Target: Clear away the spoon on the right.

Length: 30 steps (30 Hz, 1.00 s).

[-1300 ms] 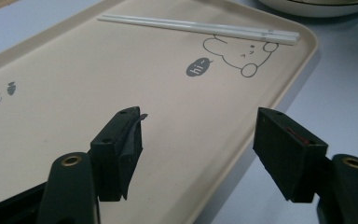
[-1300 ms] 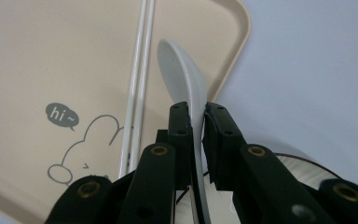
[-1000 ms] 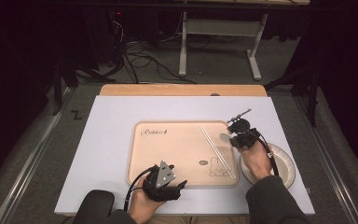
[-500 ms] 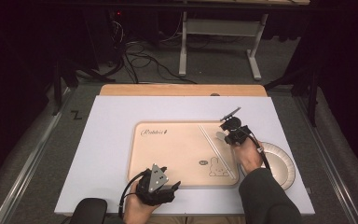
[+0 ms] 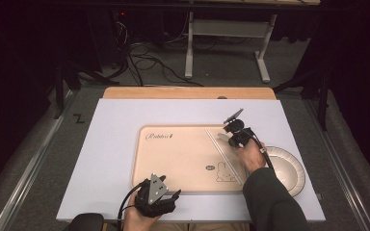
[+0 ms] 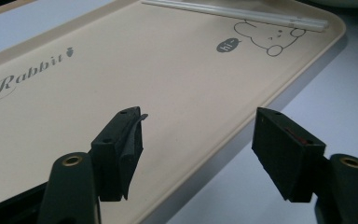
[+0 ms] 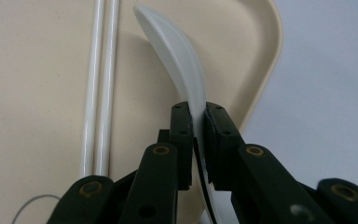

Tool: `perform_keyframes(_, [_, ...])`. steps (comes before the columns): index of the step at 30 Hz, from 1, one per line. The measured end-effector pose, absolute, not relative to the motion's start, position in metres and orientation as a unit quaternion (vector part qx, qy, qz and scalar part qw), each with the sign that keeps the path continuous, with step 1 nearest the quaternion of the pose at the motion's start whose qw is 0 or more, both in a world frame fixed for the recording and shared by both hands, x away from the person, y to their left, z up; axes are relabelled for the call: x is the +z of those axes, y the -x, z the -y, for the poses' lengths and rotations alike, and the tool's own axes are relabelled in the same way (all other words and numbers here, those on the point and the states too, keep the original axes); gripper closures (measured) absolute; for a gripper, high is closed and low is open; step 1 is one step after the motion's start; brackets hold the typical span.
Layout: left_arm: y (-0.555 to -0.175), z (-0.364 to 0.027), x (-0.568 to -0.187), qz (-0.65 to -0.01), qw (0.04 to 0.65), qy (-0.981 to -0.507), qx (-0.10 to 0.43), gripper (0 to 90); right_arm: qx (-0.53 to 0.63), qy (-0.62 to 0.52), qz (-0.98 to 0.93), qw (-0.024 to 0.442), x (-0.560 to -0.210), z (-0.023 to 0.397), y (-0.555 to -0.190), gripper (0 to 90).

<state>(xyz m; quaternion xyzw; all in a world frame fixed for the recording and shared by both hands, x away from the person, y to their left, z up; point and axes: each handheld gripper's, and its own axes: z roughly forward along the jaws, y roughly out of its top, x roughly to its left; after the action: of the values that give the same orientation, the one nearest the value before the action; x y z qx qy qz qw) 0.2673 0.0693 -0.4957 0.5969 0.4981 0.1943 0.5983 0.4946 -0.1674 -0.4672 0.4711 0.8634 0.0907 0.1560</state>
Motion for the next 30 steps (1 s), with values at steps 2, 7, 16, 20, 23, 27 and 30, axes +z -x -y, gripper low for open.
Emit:
perform_keyframes(2, [-0.267,-0.071,-0.496,-0.499,0.597,-0.596,0.199,33.6,0.099,-0.475,-0.862,0.145,-0.467,0.166,-0.497,83.9])
perform_keyframes(7, [-0.265,-0.071,-0.496,-0.502,0.597,-0.593,0.2,33.6,0.101,-0.475,-0.862,0.144,-0.467,0.158,-0.501,83.6])
perform_keyframes(16, [-0.264,-0.071,-0.496,-0.5,0.596,-0.596,0.198,33.7,0.092,-0.479,-0.862,0.138,-0.469,0.162,-0.503,72.1])
perform_keyframes(20, [-0.264,-0.071,-0.497,-0.498,0.593,-0.6,0.201,33.7,0.087,-0.468,-0.868,0.143,-0.468,0.162,-0.501,65.9])
perform_keyframes(23, [-0.264,-0.07,-0.497,-0.498,0.595,-0.598,0.201,33.7,0.08,-0.463,-0.871,0.143,-0.468,0.16,-0.499,65.9])
perform_keyframes(27, [-0.264,-0.07,-0.497,-0.498,0.595,-0.599,0.201,33.7,0.078,-0.459,-0.874,0.137,-0.468,0.159,-0.497,68.2])
perform_keyframes(30, [-0.264,-0.07,-0.497,-0.497,0.593,-0.601,0.202,33.7,0.081,-0.463,-0.872,0.135,-0.467,0.156,-0.496,69.3])
